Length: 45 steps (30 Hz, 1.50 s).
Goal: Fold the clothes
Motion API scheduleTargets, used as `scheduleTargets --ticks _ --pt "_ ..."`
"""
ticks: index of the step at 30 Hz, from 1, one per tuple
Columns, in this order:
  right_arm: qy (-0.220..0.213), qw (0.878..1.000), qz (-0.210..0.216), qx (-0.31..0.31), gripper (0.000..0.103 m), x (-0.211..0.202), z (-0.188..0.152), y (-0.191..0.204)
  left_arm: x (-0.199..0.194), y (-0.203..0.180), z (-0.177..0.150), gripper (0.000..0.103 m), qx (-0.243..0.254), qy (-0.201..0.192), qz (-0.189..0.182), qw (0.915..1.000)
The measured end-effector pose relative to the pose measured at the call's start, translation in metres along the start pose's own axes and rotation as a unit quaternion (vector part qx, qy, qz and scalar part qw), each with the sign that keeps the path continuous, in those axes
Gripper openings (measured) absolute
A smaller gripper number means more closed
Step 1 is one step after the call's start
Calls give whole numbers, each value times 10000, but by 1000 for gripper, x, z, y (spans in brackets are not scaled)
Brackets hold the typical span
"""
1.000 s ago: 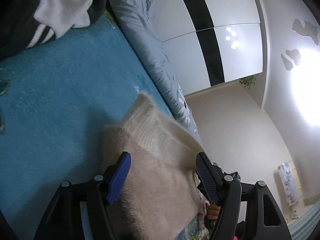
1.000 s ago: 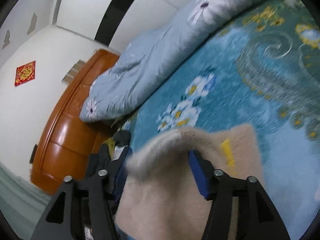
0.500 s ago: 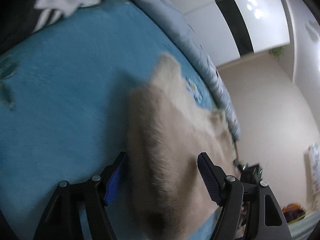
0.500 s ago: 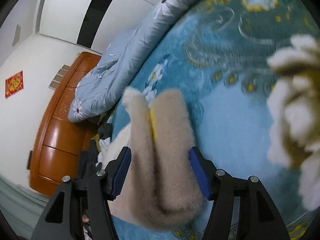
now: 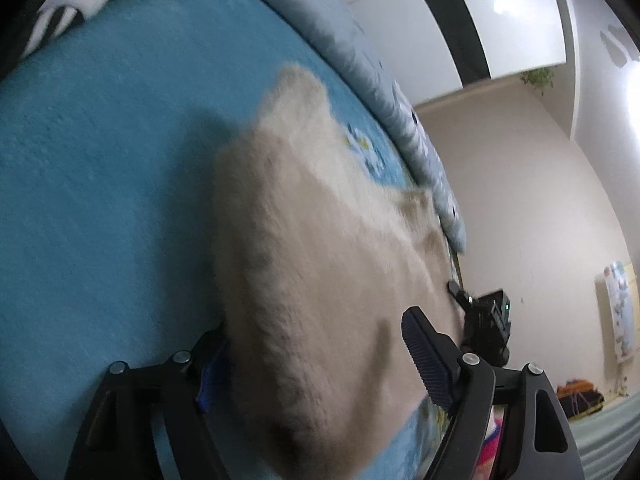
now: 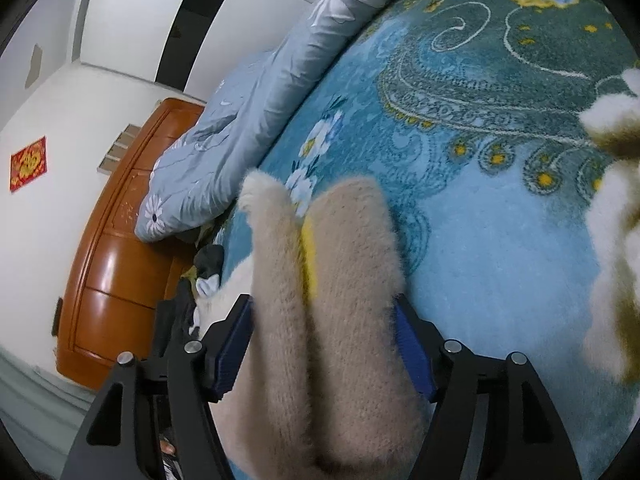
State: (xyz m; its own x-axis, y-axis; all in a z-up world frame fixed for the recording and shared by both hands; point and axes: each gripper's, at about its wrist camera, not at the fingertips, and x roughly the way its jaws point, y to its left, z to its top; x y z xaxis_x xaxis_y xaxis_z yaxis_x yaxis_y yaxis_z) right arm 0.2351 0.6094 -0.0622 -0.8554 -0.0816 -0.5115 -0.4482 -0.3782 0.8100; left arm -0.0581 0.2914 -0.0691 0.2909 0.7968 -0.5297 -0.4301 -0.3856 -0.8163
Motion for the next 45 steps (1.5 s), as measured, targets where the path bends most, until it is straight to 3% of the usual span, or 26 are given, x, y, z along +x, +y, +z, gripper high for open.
scheduleTargets --ticks 6,9,19,22,24,26,28,36,45 --pt "3 9996 278 91 71 -11 -15 -5 4 -2 -2 81 -75 175 -28 9998" --pt "-5 9995 307 51 71 -7 -13 -4 1 4 1 83 -233 76 -387 9990" --pt "7 9995 295 -85 73 19 12 5 0 10 10 84 -426 -216 -1097 9928" --pt "17 9996 224 -198 72 18 10 12 -3 9 7 78 -351 -280 -918 9948" --pt "10 9994 233 -240 65 15 7 14 -4 7 4 71 -297 -342 -695 9966" --pt "10 9995 231 -217 49 11 5 15 -4 7 2 60 -251 -401 -505 9976" --pt "64 9993 284 -225 43 8 3 16 -3 7 0 55 -202 -454 -315 9983" --pt "187 9986 318 -387 37 -15 -18 30 -4 -10 -18 47 -18 -532 -96 9985" --pt "163 9981 448 -387 36 -64 -61 26 -13 -42 -90 47 196 -238 -269 9992"
